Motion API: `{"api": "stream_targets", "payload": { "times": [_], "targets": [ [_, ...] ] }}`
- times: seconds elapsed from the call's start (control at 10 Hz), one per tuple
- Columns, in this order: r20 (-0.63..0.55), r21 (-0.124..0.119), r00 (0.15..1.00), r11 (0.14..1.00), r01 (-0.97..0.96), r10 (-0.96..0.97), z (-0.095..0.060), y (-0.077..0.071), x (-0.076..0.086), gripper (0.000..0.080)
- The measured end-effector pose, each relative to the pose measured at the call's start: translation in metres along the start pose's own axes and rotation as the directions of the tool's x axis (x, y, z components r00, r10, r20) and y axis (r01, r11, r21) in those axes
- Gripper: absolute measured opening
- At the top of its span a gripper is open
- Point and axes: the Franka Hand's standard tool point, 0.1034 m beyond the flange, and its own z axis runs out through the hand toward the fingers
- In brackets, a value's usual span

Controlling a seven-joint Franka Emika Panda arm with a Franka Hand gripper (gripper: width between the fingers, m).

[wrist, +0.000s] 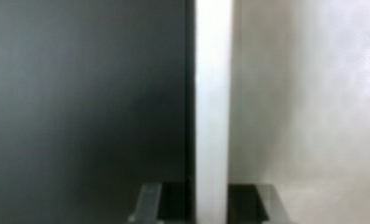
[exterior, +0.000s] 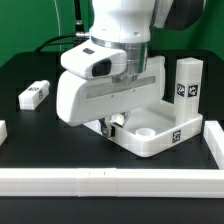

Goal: Assemble desk

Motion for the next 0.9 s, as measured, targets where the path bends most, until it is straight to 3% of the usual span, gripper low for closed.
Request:
{"api": "stream_targets", "payload": {
  "times": [0.4, 0.7, 0.9],
  "targets": [
    [0.019, -0.01, 0.973, 0.973, 0.232, -0.232, 0.001, 0.004, -0.004, 0.0067],
    [0.033, -0.026, 0.907, 0.907, 0.421, -0.42, -0.006, -0.004, 0.025, 0.0067],
    [0.04, -0.028, 0.855, 0.855, 0.518, -0.517, -0.006, -0.002, 0.026, 0.0067]
  ]
}}
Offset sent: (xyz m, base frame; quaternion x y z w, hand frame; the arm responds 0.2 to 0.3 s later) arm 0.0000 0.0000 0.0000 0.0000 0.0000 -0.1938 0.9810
